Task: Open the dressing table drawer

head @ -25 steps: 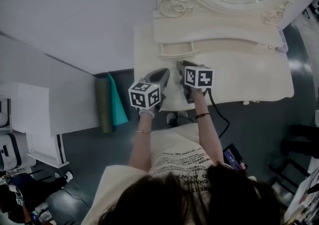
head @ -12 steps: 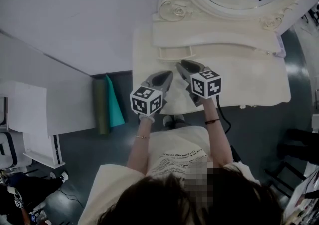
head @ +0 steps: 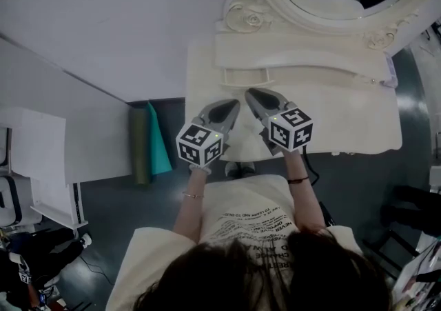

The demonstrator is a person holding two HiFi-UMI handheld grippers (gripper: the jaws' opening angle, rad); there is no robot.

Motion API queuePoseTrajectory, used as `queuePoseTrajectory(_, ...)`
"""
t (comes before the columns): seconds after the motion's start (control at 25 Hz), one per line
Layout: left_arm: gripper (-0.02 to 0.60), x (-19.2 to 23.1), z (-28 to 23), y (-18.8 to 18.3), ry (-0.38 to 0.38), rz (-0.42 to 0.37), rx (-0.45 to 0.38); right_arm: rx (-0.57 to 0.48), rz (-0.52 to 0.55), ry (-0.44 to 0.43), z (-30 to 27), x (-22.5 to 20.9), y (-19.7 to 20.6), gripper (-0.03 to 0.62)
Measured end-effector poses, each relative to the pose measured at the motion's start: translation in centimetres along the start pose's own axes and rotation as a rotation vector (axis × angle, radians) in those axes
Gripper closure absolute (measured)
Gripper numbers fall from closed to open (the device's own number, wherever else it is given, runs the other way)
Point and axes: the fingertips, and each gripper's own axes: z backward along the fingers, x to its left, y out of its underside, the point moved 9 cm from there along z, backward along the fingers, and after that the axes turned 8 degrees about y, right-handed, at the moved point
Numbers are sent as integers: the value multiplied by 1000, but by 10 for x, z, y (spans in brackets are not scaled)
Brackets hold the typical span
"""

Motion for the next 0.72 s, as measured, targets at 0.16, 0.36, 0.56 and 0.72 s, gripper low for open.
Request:
queuePoseTrajectory(0.16,583,-4,1,-7,8,-9,-23,-44,-9,-21,5,4,-9,571)
queuePoseTrajectory(0.36,583,-9,4,-14,17,-34,-46,-64,15,-41,7,6,-11,589)
queuePoseTrajectory(0.56,583,-10,8,-16,10,-41,-64,-97,41,-71,8,12,-14,591)
queuePoseTrajectory(0.72,583,-11,9,-18,3,-47,-78,-108,68,-88,8,15,-15,591)
